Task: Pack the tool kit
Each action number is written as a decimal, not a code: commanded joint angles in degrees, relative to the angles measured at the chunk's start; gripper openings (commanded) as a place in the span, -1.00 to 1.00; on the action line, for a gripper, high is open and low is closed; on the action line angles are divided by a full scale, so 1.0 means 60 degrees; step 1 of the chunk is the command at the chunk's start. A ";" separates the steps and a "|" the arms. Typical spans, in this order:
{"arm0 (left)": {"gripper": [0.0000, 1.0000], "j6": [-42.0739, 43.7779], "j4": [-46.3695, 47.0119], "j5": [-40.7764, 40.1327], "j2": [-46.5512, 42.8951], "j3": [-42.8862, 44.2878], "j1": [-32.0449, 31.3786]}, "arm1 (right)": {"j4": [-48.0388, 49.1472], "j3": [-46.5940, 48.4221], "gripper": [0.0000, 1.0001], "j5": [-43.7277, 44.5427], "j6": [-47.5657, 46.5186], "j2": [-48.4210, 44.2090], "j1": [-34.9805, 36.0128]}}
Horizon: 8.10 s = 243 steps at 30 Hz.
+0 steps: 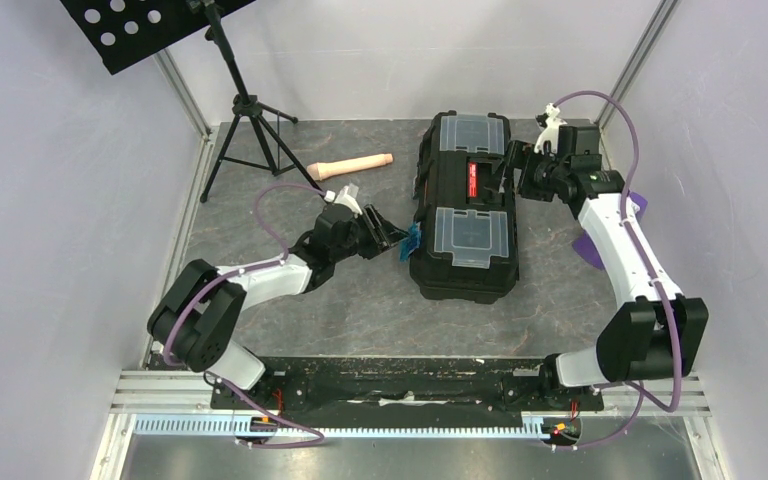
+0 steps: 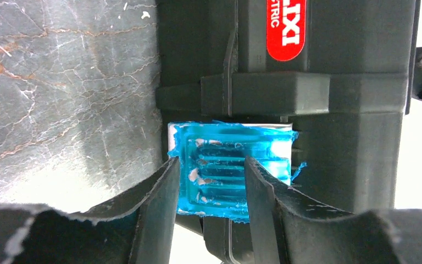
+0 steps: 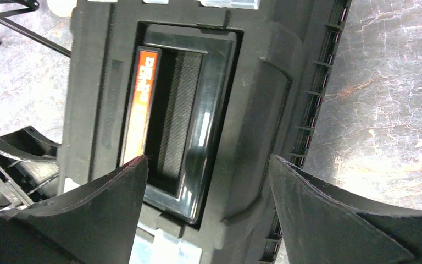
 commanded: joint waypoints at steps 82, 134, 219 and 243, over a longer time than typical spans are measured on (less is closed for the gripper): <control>-0.65 -0.3024 0.7050 0.1540 0.3667 -0.1955 -0.0019 | 0.1317 -0.5630 -1.00 -0.0394 -0.0088 0.0412 0.1306; -0.56 0.1545 -0.1566 0.1041 -0.1934 -0.1000 -0.0104 | 0.1940 -0.5500 -1.00 0.0304 0.0174 0.1068 0.2502; 0.33 0.1082 0.2495 0.1487 -0.0514 0.0534 -0.2360 | 0.1007 -0.2238 0.89 0.2702 -0.2168 -0.1970 0.2406; 0.97 0.2469 0.3728 -0.1382 -0.2151 -0.2748 0.0980 | 0.1792 -0.2017 0.96 0.0533 -0.3534 -0.1919 0.2881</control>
